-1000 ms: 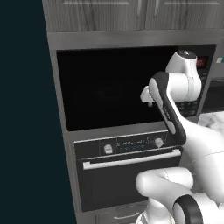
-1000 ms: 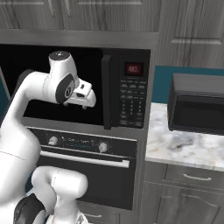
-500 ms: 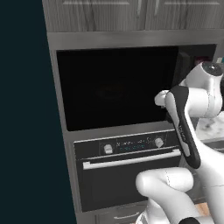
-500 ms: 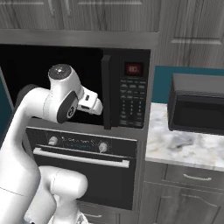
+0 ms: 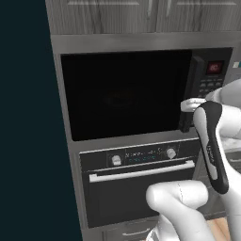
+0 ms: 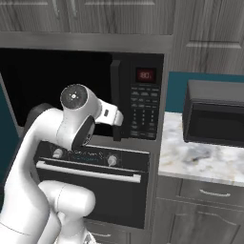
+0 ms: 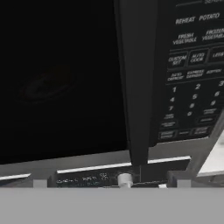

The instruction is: Retrieve the reheated potato from the microwave, then place the potato, cheese, and condiment on the cutting board.

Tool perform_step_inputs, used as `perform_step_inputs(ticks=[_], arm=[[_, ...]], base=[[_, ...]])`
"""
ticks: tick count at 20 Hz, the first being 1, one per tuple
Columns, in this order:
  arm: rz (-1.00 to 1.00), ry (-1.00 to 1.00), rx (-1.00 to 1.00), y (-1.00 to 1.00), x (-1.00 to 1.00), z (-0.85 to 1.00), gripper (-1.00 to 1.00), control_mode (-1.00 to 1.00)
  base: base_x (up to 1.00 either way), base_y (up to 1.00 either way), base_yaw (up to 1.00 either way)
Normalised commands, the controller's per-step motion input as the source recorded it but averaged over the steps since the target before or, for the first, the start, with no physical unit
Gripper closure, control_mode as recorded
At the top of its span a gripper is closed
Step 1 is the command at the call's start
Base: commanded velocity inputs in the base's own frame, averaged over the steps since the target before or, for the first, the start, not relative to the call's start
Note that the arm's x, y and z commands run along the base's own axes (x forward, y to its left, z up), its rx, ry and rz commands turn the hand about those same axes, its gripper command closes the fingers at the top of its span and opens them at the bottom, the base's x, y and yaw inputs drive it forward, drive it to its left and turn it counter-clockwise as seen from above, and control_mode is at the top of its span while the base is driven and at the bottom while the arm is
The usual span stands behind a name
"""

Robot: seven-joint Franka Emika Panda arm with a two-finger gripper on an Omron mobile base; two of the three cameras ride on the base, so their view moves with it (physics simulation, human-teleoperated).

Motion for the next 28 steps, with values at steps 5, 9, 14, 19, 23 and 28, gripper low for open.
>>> perform_step_inputs(ticks=[5, 9, 14, 19, 23, 28], arm=[[0.0, -0.03, 0.0, -0.15, 0.2, 0.07, -1.0, -1.0], [0.0, 0.01, 0.0, -0.06, 0.34, 0.07, -1.0, -1.0], [0.0, 0.03, 0.0, -0.09, 0.33, 0.01, -1.0, -1.0], [0.02, 0.0, 0.0, -0.1, 0.29, 0.0, -1.0, -1.0], [0.01, 0.0, 0.0, -0.02, 0.28, -0.01, -1.0, -1.0], [0.0, -0.01, -0.06, 0.11, 0.37, -0.05, -1.0, -1.0]], base=[[0.0, 0.0, 0.0], [0.0, 0.0, 0.0], [0.0, 0.0, 0.0], [0.0, 0.0, 0.0], [0.0, 0.0, 0.0], [0.0, 0.0, 0.0]])
